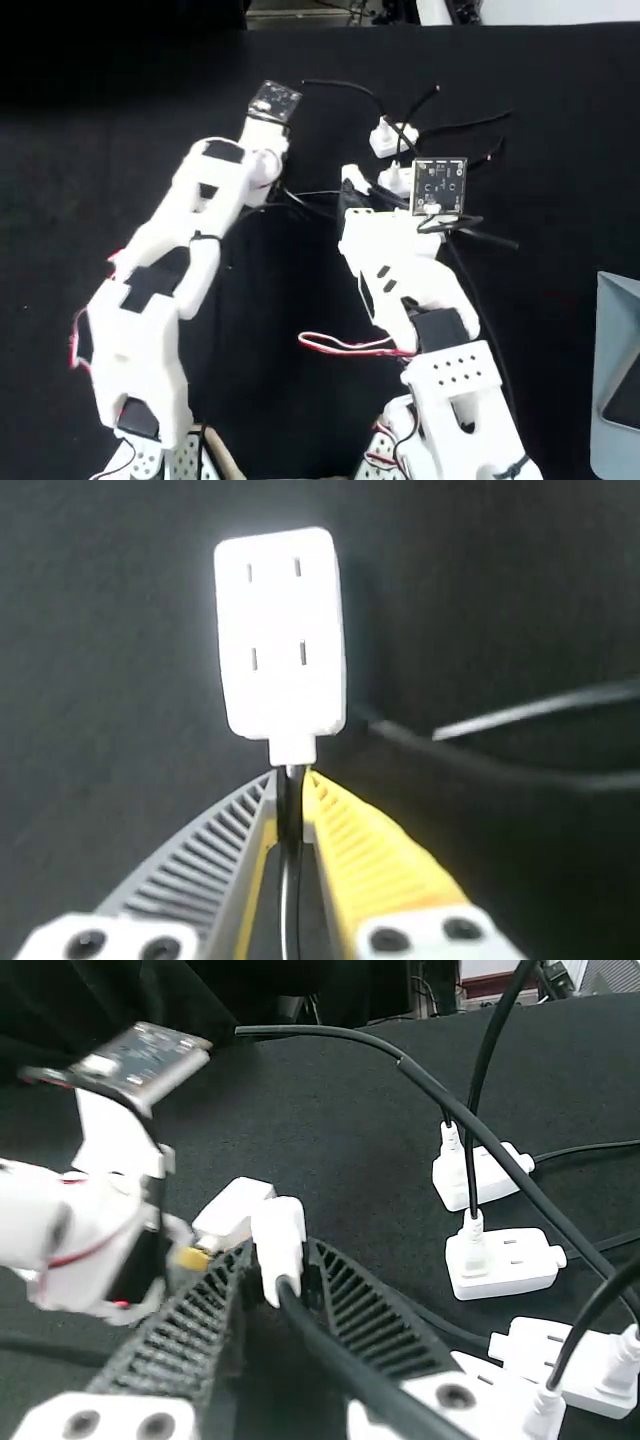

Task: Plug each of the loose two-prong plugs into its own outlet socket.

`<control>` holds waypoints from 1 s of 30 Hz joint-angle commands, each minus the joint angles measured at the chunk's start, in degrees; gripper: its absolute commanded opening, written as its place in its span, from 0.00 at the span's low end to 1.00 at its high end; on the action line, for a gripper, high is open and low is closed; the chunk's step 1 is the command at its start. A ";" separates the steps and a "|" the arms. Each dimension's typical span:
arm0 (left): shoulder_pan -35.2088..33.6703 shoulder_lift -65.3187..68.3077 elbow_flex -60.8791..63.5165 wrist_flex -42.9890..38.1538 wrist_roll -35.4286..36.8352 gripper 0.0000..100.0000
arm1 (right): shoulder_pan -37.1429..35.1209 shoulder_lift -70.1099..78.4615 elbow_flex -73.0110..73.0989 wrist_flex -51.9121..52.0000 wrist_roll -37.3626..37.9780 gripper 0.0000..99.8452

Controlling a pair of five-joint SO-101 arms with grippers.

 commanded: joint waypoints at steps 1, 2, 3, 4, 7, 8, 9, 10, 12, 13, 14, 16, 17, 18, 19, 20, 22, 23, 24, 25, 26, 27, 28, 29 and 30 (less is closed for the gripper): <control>-2.07 -10.29 4.00 3.69 -2.37 0.03 | 0.79 -1.01 -0.48 -1.32 -0.62 0.01; -2.07 -12.22 5.93 4.31 -3.96 0.03 | 0.79 -1.01 -0.48 -1.32 -0.62 0.01; -2.07 -14.24 8.31 4.75 -5.54 0.03 | 0.79 -1.01 -0.48 -1.32 -0.62 0.01; -2.07 -16.35 10.95 4.75 -6.59 0.03 | 0.79 -1.01 -0.48 -1.32 -0.62 0.01; -1.98 -23.82 19.82 4.66 -8.79 0.03 | 0.70 -1.01 -0.48 -1.32 -0.35 0.01; -1.98 -26.55 23.08 4.57 -9.58 0.03 | 0.70 -1.01 -0.48 -1.14 -0.26 0.01; -1.98 -29.27 26.42 4.48 -10.55 0.03 | 0.70 -1.01 -0.48 -1.05 -0.18 0.01; -1.98 -32.09 29.58 4.40 -11.43 0.03 | 0.70 -1.01 -0.48 -1.05 -0.09 0.01; -2.07 -37.89 35.74 4.48 -12.57 0.03 | 0.70 -1.01 -0.48 -1.05 -0.09 0.01; -2.15 -41.14 38.73 4.66 -13.01 0.03 | 0.70 -1.01 -0.48 -1.05 -0.09 0.01; -2.42 -44.22 41.71 4.66 -13.27 0.03 | 0.70 -1.01 -0.48 -1.05 -0.09 0.01; -2.68 -50.64 47.69 4.75 -13.45 0.03 | 0.70 -0.92 -0.48 -0.97 -0.09 0.01; -2.77 -53.89 50.86 4.75 -13.89 0.03 | 0.70 -0.92 -0.48 -0.97 -0.09 0.01; -2.77 -57.23 54.02 4.84 -15.21 0.03 | 0.70 -0.92 -0.48 -0.97 -0.09 0.01; -2.77 -60.31 57.19 4.84 -16.62 0.03 | 0.62 -0.92 -0.48 -0.97 -0.09 0.01; -2.77 -63.56 60.26 4.84 -17.93 0.03 | 0.53 -0.92 -0.48 -0.97 -0.09 0.01; -2.77 -69.54 65.19 5.89 -19.78 0.03 | 0.53 -0.92 -0.48 -0.88 -0.09 0.01; -2.77 -72.44 67.12 6.51 -20.31 0.03 | 0.53 -0.92 -0.48 -0.88 -0.09 0.01; -2.77 -75.16 68.88 6.95 -20.48 0.03 | 0.53 -0.92 -0.48 -0.88 0.53 0.01; -3.03 -77.71 70.37 7.56 -20.40 0.03 | 0.53 -0.92 -0.48 -0.79 2.02 0.01; -3.82 -80.35 71.52 8.18 -20.40 0.03 | 0.44 -0.92 -0.57 -0.18 3.16 0.01; -4.53 -82.90 72.40 8.79 -20.40 0.04 | 0.09 -0.92 -0.84 0.70 3.87 0.01; -5.67 -85.45 73.36 8.97 -20.31 0.07 | -0.62 -0.92 -1.01 1.58 4.40 0.01; -7.25 -88.00 74.07 9.32 -20.22 0.11 | -1.23 -0.92 -1.10 2.29 4.48 0.01; -9.19 -90.46 74.86 9.58 -19.34 0.15 | -2.11 -0.92 -1.19 2.81 5.01 0.01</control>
